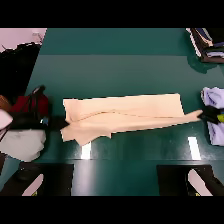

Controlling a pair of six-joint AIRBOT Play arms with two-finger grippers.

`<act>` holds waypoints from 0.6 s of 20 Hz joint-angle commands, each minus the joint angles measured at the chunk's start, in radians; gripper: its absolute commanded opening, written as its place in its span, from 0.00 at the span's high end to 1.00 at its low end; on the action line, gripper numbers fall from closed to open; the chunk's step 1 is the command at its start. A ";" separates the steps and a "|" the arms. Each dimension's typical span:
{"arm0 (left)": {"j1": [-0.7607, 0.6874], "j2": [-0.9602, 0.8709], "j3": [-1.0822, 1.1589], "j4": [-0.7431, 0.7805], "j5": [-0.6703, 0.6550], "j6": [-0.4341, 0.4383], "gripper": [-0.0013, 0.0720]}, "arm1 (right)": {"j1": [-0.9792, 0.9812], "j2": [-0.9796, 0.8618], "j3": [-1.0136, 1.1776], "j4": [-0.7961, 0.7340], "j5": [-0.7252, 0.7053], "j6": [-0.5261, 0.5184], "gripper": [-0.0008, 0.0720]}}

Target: Fold the shirts.

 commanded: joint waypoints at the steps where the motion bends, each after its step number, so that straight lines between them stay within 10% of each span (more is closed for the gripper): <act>1: 0.000 -0.278 0.154 0.013 0.192 0.117 0.95 | 0.107 -0.259 0.152 0.011 -0.063 0.001 0.97; 6: 0.000 -0.534 0.335 0.013 0.277 0.154 0.94 | 0.142 -0.517 0.322 0.026 -0.066 -0.002 0.97; 7: 0.000 -0.556 0.357 0.013 0.297 0.154 0.79 | 0.135 -0.550 0.352 0.064 -0.069 -0.020 0.95; 9: 0.000 -0.565 0.386 0.014 0.319 0.152 0.14 | 0.095 -0.592 0.401 0.153 -0.052 -0.075 0.54; 10: 0.000 -0.564 0.399 0.015 0.313 0.152 0.14 | 0.073 -0.605 0.417 0.190 -0.032 -0.100 0.35; 12: 0.000 -0.564 0.422 0.011 0.256 0.152 0.14 | 0.016 -0.615 0.417 0.216 0.021 -0.157 0.28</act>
